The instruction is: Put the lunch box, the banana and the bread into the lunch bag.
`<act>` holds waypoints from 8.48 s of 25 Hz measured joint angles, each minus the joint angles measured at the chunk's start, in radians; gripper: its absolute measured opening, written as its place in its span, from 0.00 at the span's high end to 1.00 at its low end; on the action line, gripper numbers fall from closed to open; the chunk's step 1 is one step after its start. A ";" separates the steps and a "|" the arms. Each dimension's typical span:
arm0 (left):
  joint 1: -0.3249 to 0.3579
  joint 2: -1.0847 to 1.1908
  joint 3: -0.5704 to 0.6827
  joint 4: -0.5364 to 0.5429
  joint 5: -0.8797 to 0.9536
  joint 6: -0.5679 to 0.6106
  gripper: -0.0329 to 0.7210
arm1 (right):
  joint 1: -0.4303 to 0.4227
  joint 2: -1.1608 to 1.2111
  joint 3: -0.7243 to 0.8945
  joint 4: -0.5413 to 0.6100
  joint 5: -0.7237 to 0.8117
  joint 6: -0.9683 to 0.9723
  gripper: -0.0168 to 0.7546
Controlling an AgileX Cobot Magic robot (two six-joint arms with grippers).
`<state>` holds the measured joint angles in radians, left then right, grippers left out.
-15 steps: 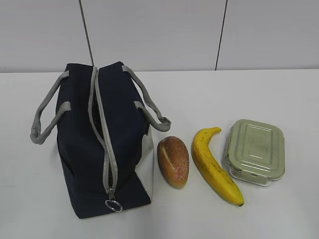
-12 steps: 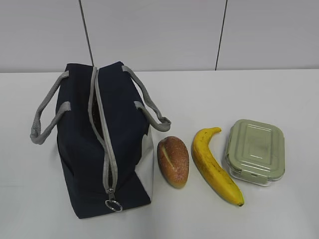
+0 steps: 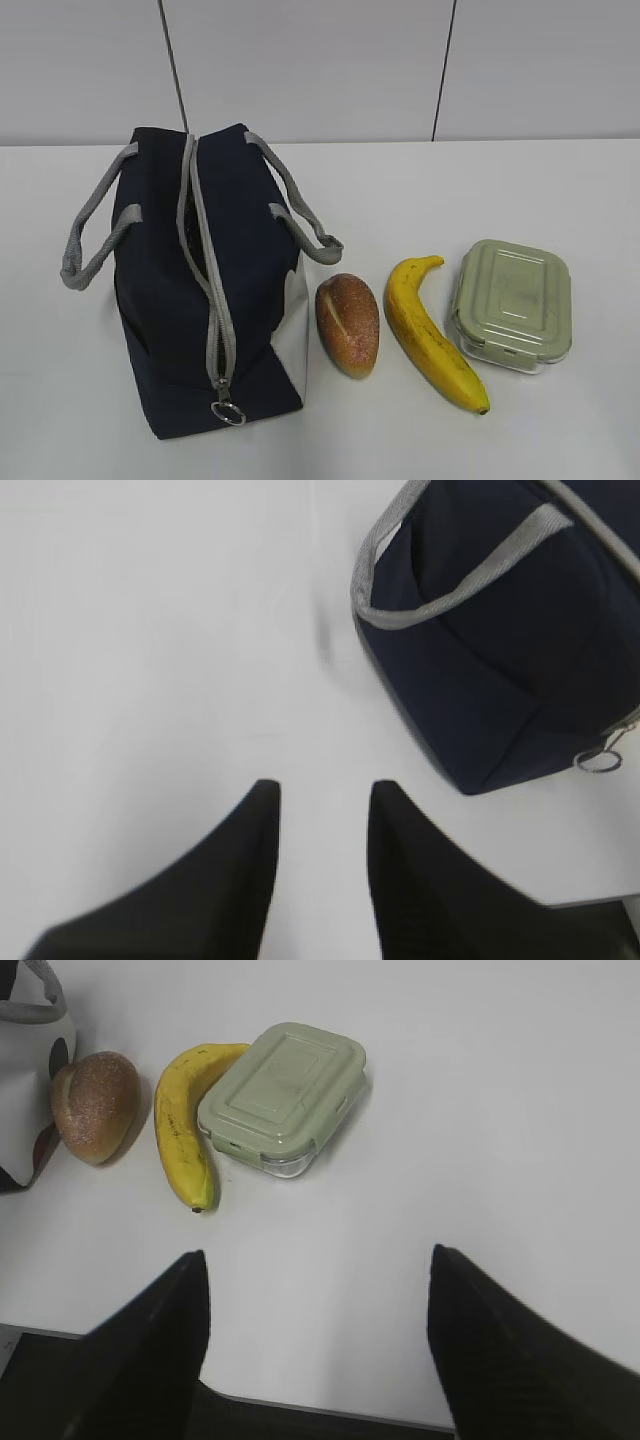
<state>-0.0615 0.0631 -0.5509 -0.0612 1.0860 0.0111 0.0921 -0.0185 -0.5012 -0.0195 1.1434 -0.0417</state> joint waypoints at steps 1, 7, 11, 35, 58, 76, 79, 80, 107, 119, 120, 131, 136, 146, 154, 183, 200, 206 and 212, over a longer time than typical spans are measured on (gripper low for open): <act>0.000 0.036 -0.017 -0.011 -0.017 0.000 0.64 | 0.000 0.000 0.000 0.000 0.000 0.000 0.32; 0.000 0.297 -0.176 -0.087 -0.042 0.000 0.64 | 0.000 0.000 0.000 0.000 0.000 0.000 0.32; 0.000 0.485 -0.282 -0.160 -0.027 0.000 0.64 | 0.000 0.000 0.000 0.000 0.000 0.000 0.32; -0.159 1.248 -0.629 -0.333 -0.017 -0.087 0.40 | 0.000 0.000 0.000 0.000 0.000 0.000 0.32; -0.207 1.594 -0.840 -0.243 0.017 -0.176 0.44 | 0.000 0.000 0.000 0.000 0.000 0.000 0.32; -0.207 1.594 -0.840 -0.206 -0.001 -0.023 0.96 | 0.000 0.000 0.000 0.000 0.000 0.000 0.32; -0.207 1.596 -0.840 -0.203 -0.018 0.000 0.96 | 0.000 0.000 0.000 0.000 0.000 0.000 0.32; -0.207 1.597 -0.840 -0.202 -0.021 0.005 0.96 | 0.000 0.000 0.000 0.000 0.000 0.000 0.32; -0.207 1.637 -0.844 -0.238 -0.023 0.093 0.96 | 0.000 0.542 -0.012 0.091 -0.216 0.062 0.32; -0.207 1.599 -0.844 -0.238 -0.036 0.109 0.96 | -0.027 0.968 -0.012 0.309 -0.519 -0.101 0.32; -0.207 1.599 -0.844 -0.239 -0.036 0.112 0.96 | -0.052 0.994 -0.012 0.346 -0.530 -0.144 0.32; -0.208 1.599 -0.844 -0.255 -0.044 0.132 0.96 | -0.315 1.336 -0.074 0.976 -0.481 -0.753 0.32; -0.208 1.599 -0.844 -0.255 -0.044 0.134 0.96 | -0.417 1.505 -0.153 1.089 -0.358 -0.875 0.32; -0.208 1.599 -0.844 -0.255 -0.045 0.134 0.96 | -0.511 1.751 -0.290 1.040 -0.242 -0.909 0.32; -0.208 1.599 -0.844 -0.255 -0.042 0.134 0.96 | -0.511 1.772 -0.293 1.072 -0.236 -0.909 0.32; -0.208 1.599 -0.844 -0.255 -0.040 0.135 0.96 | -0.511 2.023 -0.394 1.187 -0.092 -0.994 0.21; -0.208 1.599 -0.844 -0.255 -0.039 0.135 0.96 | -0.511 2.029 -0.400 1.257 -0.069 -1.018 0.50; -0.208 1.599 -0.844 -0.258 -0.037 0.135 0.96 | -0.511 2.026 -0.400 1.444 -0.042 -1.056 0.50; -0.208 1.599 -0.844 -0.271 -0.037 0.135 0.96 | -0.466 1.940 -0.400 1.466 -0.047 -1.040 0.50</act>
<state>-0.2699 1.6623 -1.3951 -0.3327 1.0491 0.1463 -0.3739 1.9214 -0.9011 1.4462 1.0967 -1.0813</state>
